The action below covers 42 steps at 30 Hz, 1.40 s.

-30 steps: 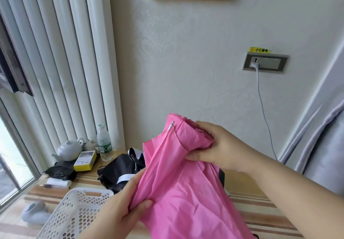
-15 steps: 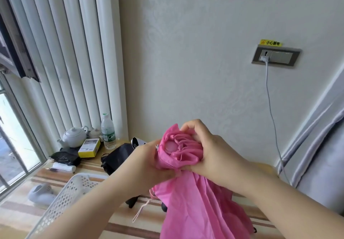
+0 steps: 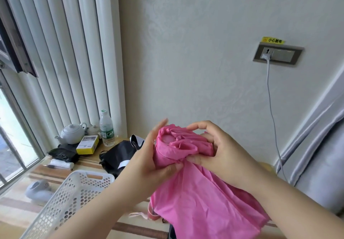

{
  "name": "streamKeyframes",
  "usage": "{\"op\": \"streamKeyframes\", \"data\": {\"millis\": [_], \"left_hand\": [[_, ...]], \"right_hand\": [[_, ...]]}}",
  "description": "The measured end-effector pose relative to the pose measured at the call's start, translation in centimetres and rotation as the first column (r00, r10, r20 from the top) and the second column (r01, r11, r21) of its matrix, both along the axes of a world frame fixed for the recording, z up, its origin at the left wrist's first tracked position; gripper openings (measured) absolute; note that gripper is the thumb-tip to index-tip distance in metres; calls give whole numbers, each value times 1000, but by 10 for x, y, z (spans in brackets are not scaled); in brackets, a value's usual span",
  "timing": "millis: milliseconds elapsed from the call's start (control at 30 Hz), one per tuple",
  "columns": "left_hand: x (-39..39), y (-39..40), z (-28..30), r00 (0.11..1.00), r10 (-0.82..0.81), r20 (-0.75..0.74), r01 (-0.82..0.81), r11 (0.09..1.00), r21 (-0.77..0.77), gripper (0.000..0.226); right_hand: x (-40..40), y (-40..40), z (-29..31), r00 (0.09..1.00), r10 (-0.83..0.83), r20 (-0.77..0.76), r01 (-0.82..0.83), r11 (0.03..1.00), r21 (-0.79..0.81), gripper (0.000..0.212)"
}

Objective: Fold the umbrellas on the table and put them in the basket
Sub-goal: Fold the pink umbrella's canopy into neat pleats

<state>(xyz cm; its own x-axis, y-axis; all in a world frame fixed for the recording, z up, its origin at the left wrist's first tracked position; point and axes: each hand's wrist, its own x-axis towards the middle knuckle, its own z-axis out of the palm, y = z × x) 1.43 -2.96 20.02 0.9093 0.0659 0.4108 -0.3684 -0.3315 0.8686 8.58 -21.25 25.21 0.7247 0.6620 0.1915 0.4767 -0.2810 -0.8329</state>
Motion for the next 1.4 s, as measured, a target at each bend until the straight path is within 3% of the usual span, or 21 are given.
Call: {"op": "streamKeyframes", "data": {"millis": [67,133,233,300,367,467,533,633,767,933,1067,1233,1333,1400], "left_hand": [[-3,-2,2,998,33,52,-36,998,58,107],[-4,-3,5,991,70,117,-88,985,150,105],[-2,-2,10,977,61,206,-118,954,276,71],[-2,-1,9,978,41,203,-91,967,240,48],[-4,0,8,979,43,198,-80,979,185,44],[-6,3,4,978,57,201,-93,981,173,48],[-8,7,3,975,71,210,-108,980,166,54],[-12,11,2,963,83,256,-135,971,196,61],[-16,11,3,962,100,254,-160,960,229,82],[-18,7,3,969,89,231,-147,957,249,86],[-20,7,2,976,39,215,-90,968,234,84],[-24,8,3,972,51,230,-109,963,248,92],[-27,9,2,972,63,225,-116,966,231,95],[-28,9,2,969,70,236,-132,956,260,95]], "right_hand": [[0,1,-2,1000,-2,-20,3,1000,21,49],[-1,2,-5,1000,-6,-29,7,999,33,49],[-4,4,-11,1000,-3,-14,4,1000,18,49],[-6,4,-14,1000,2,-2,-2,1000,-4,49],[-7,2,-15,1000,21,-2,-21,999,-28,52],[-7,-3,-12,998,64,-11,-65,994,-92,61],[-7,-10,-8,999,39,26,-38,998,-54,63],[-10,-23,0,974,-79,211,69,996,54,38],[-27,-25,8,954,-70,291,87,995,-47,3],[-37,-18,10,966,-9,258,61,979,-193,15],[-25,-15,-1,960,112,257,-87,990,-108,14],[-23,-19,0,937,140,321,-138,990,-28,6],[-20,-26,11,971,89,221,-95,995,15,15],[-16,-27,16,964,23,266,-15,999,-32,12]]}}
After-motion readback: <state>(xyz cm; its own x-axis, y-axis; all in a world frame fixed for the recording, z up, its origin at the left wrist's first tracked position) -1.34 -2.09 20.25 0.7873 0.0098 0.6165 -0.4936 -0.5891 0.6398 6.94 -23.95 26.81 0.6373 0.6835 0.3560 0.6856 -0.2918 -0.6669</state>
